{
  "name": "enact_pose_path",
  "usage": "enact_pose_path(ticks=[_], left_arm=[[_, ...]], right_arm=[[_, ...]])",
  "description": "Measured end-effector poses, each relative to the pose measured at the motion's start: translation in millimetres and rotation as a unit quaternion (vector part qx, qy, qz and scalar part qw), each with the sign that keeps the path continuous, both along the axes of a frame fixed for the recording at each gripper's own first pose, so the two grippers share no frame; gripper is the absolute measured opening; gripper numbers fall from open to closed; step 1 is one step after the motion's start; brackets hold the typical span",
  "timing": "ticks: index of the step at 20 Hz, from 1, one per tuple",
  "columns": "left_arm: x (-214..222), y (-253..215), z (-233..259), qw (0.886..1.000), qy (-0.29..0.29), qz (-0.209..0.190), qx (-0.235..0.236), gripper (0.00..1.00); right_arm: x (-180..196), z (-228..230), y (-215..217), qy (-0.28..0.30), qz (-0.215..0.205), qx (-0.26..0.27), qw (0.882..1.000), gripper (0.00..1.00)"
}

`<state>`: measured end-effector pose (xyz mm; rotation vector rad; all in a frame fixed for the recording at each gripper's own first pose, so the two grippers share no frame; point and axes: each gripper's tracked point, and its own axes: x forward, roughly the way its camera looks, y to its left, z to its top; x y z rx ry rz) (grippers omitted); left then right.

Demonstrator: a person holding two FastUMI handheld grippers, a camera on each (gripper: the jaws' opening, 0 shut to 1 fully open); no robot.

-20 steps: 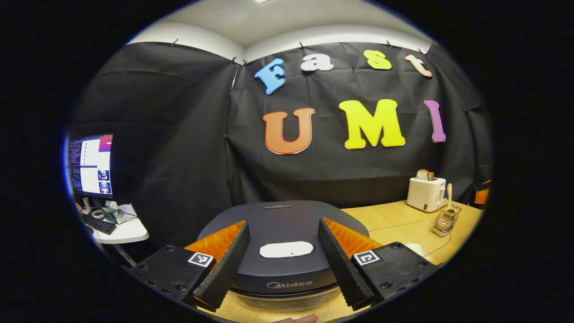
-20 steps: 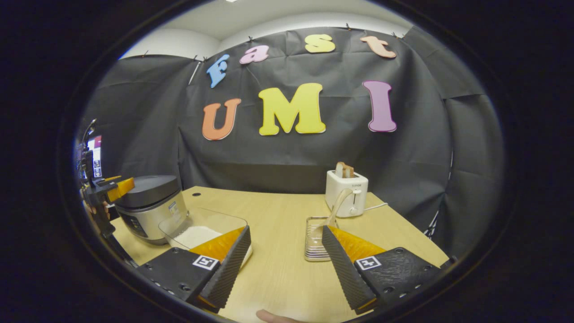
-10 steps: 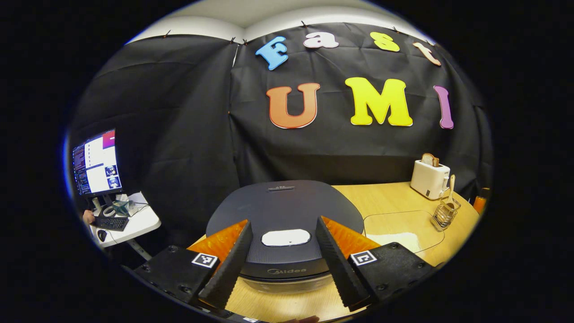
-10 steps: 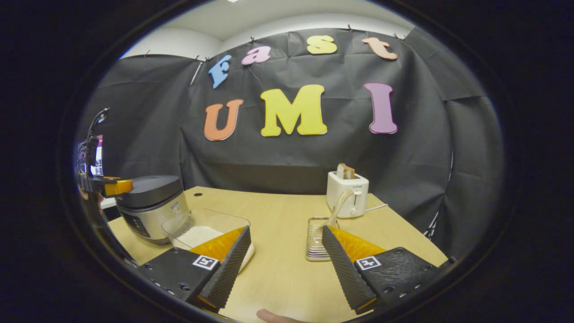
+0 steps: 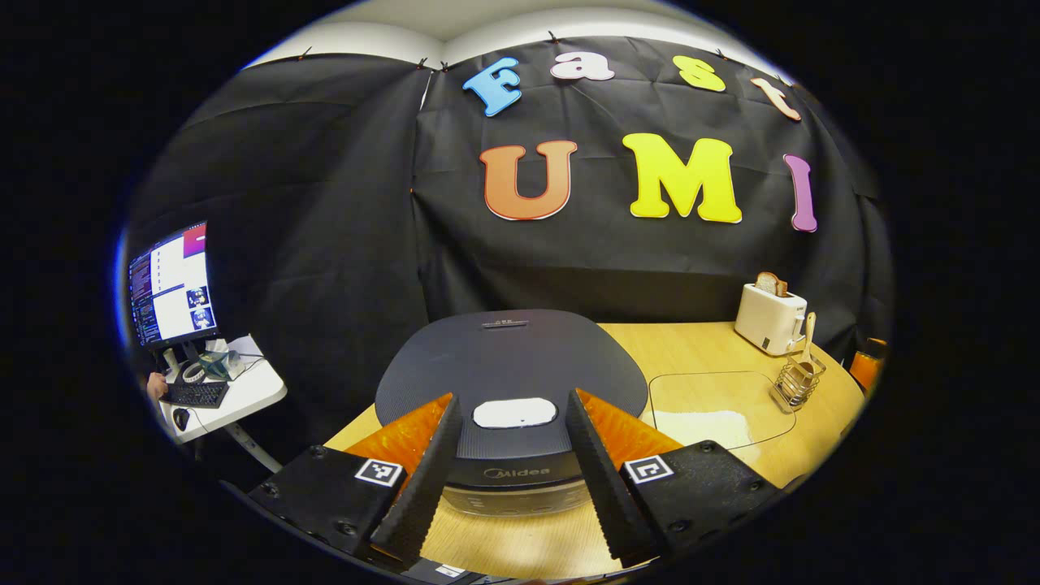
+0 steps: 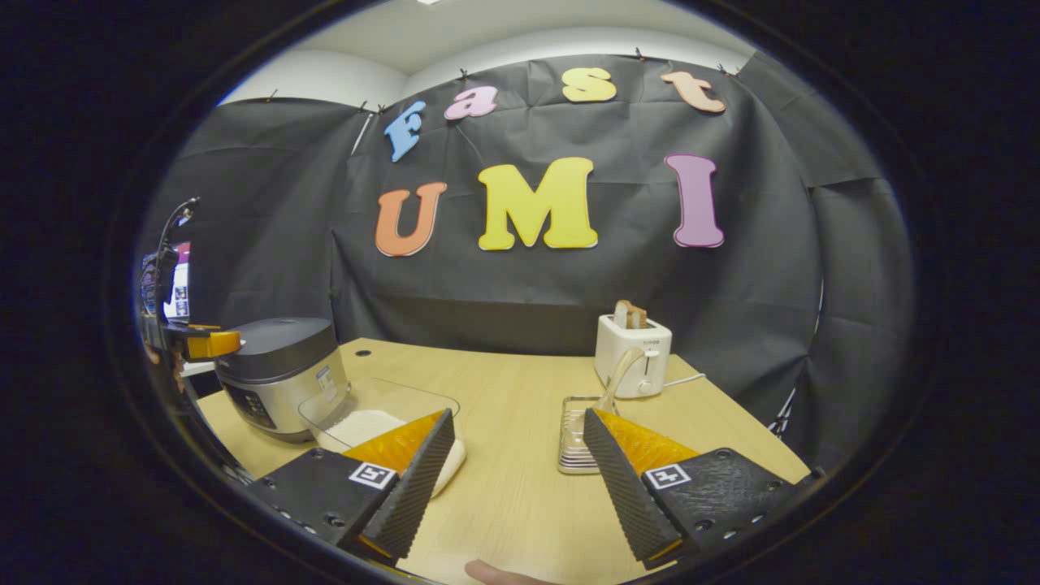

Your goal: Close the left gripper, press the button to open the rice cooker; take a wooden spoon from the chopstick holder with the right hand, scoop a spoonful of rice and pour it into the rice cooker, then put the wooden spoon back into the chopstick holder.

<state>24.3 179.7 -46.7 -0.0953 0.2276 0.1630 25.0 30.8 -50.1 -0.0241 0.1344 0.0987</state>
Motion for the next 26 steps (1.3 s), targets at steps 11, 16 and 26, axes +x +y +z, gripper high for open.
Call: enact_pose_path(ticks=[11, 16, 26], left_arm=[[-16.6, -22.8, 16.7, 1.0, -0.011, 0.009, 0.015, 0.82], [-35.7, -59.1, 34.0, 0.999, -0.043, -0.012, 0.018, 0.82], [-88.5, -160.0, 76.2, 0.988, -0.129, -0.068, 0.042, 0.82]], right_arm=[[-11.7, 8.4, 6.2, -0.015, 0.004, -0.016, 1.0, 0.95], [-22.0, 16.9, 4.7, -0.018, -0.004, -0.012, 1.0, 0.96], [-84.3, 26.9, 10.9, -0.016, 0.001, -0.028, 0.999, 0.95]])
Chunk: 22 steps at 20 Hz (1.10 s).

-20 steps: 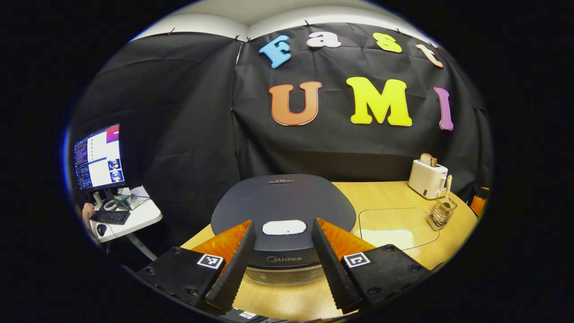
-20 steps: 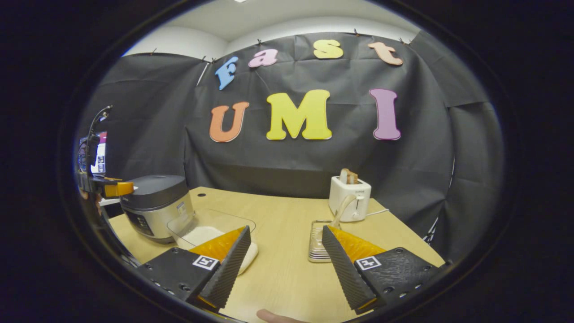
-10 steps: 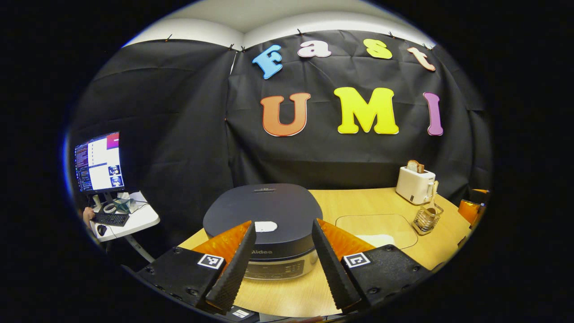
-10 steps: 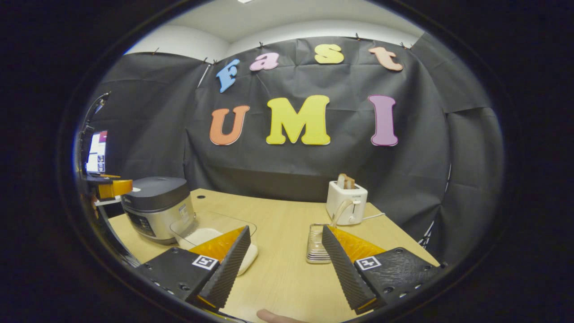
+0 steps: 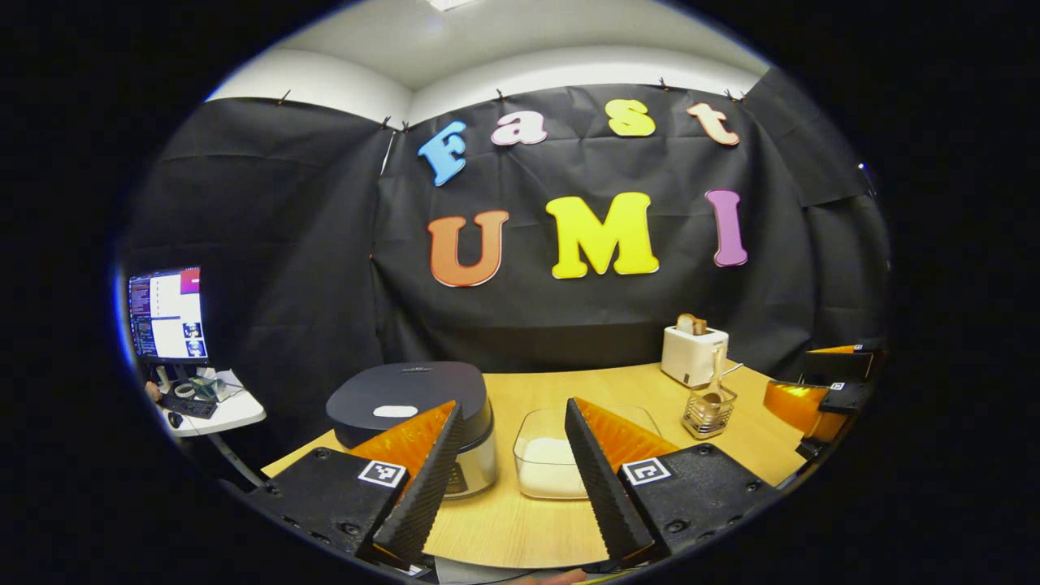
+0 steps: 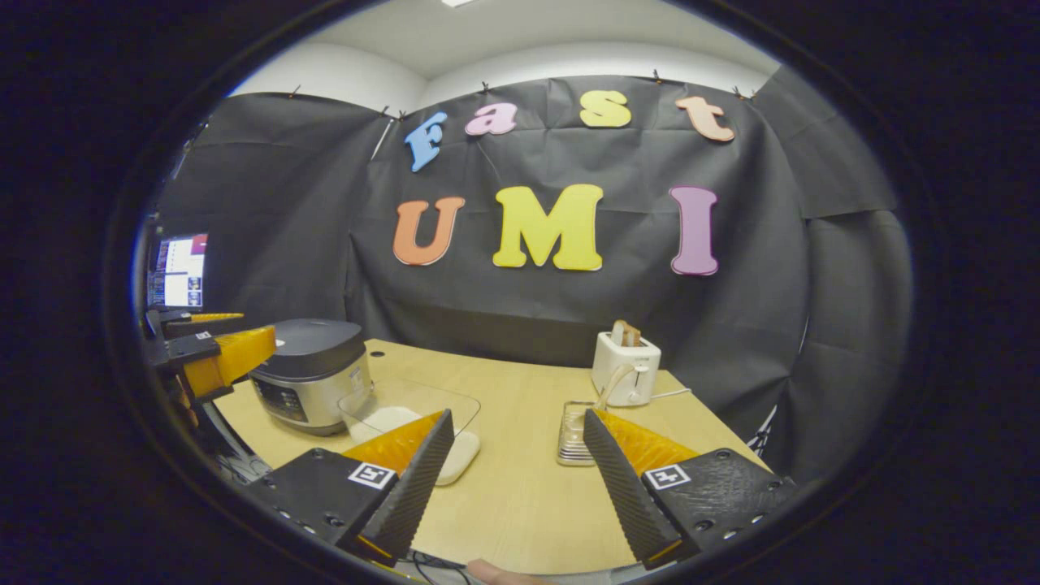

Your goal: Close the left gripper, press the button to open the rice cooker; take a wooden spoon from the chopstick holder with the right hand, scoop a spoonful of rice and pour it into the rice cooker, then put the wooden spoon back into the chopstick holder.

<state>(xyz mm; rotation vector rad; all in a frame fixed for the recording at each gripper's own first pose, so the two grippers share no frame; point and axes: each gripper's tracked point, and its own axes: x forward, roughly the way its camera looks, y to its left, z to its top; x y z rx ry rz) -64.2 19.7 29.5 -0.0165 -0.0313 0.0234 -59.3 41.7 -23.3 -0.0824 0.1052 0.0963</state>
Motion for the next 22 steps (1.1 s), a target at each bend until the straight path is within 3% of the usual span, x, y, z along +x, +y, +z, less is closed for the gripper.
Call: enact_pose_path(ticks=[4, 7, 11, 22], left_arm=[[-11.4, -52.9, -14.3, 0.999, 0.01, -0.047, -0.006, 0.83], [-8.0, -71.7, -24.4, 0.998, 0.02, -0.058, 0.011, 0.86], [2.9, -70.8, -42.3, 0.999, 0.036, -0.037, 0.018, 0.96], [13.7, -57.8, -56.1, 0.998, 0.054, -0.013, -0.004, 0.96]], right_arm=[[-26.1, 5.9, -0.9, -0.024, -0.006, -0.016, 1.0, 0.96], [-33.6, 1.6, 6.5, -0.031, 0.015, -0.035, 0.999, 0.95], [-25.9, -6.8, -1.6, -0.017, 0.009, -0.026, 0.999, 0.95], [-1.1, -16.9, -24.6, 0.013, -0.01, 0.02, 1.0, 0.95]])
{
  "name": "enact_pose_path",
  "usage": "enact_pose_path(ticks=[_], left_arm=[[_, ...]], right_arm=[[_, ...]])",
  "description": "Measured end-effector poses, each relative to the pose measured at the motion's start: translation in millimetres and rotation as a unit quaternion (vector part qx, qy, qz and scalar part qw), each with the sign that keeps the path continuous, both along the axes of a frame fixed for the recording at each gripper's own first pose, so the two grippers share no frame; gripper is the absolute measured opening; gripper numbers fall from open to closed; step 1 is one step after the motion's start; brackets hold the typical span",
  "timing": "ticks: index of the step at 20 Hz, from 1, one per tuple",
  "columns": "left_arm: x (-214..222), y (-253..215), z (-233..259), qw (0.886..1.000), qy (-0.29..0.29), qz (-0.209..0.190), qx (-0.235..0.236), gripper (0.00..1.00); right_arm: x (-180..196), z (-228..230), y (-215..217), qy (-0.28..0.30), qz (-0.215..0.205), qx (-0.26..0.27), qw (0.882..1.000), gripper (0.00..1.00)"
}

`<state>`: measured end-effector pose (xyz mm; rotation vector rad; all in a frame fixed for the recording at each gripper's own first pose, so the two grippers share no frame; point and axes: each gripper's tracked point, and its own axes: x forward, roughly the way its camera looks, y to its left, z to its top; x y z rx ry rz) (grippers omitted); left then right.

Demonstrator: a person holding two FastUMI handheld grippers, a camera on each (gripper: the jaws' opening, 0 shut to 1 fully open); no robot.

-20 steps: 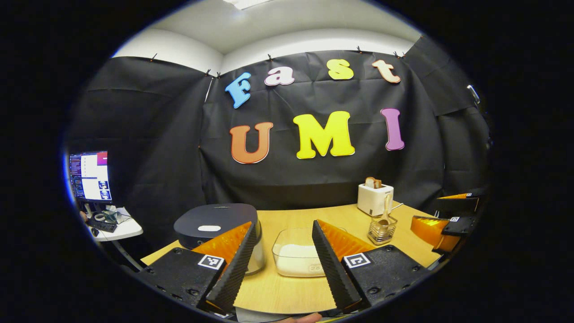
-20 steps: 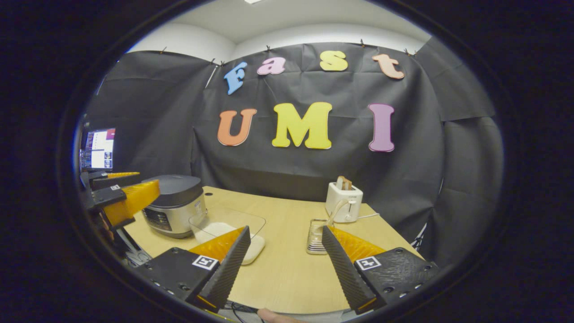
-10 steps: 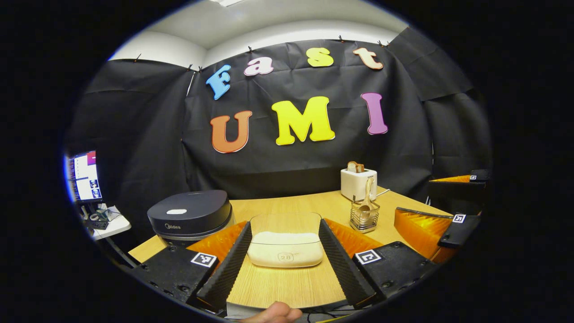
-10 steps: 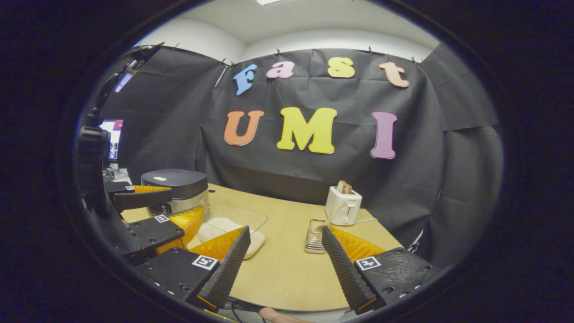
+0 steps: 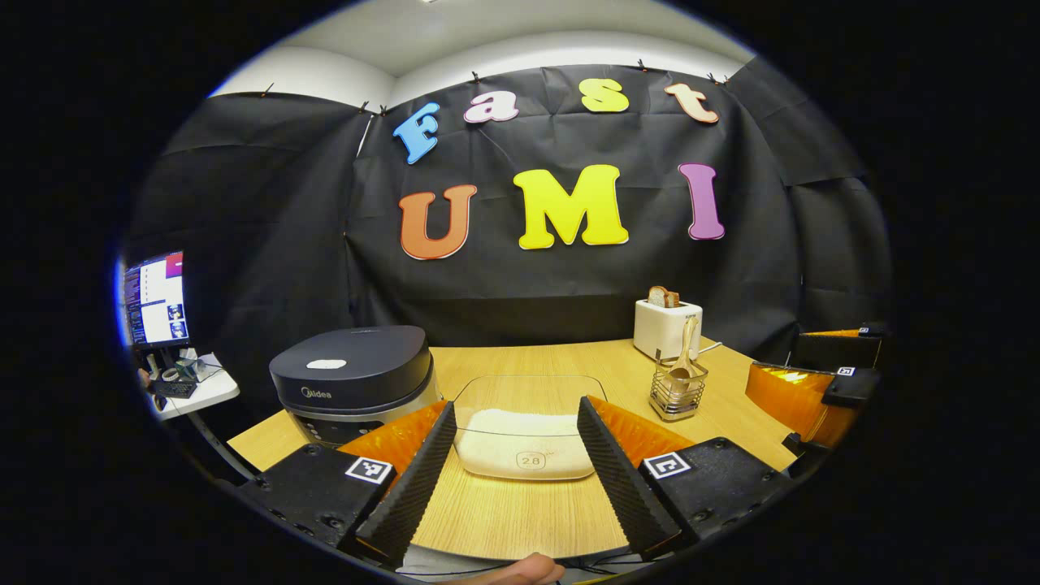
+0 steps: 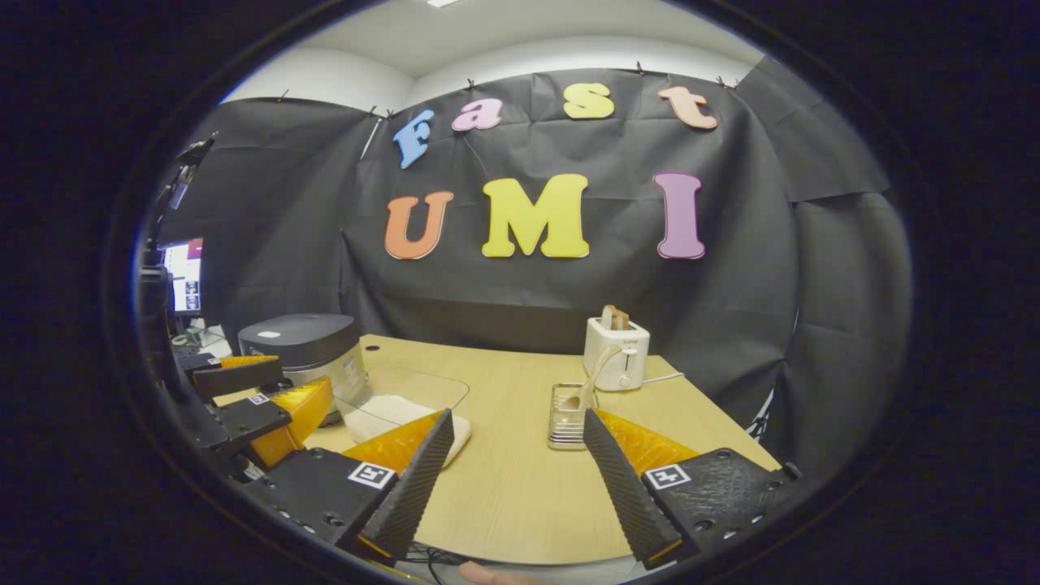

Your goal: Close the left gripper, press the button to open the rice cooker; take a wooden spoon from the chopstick holder with the right hand, scoop a spoonful of rice and pour it into the rice cooker, then put the wooden spoon back into the chopstick holder.

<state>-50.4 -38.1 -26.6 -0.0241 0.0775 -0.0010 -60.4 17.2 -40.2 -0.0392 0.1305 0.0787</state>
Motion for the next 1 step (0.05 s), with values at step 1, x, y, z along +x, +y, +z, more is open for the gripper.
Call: enact_pose_path(ticks=[1], left_arm=[[2.0, -0.1, -1.5, 1.0, 0.0, 0.001, 0.003, 0.96]], right_arm=[[1.7, 0.1, -2.3, 0.001, -0.003, 0.003, 1.0, 0.96]])
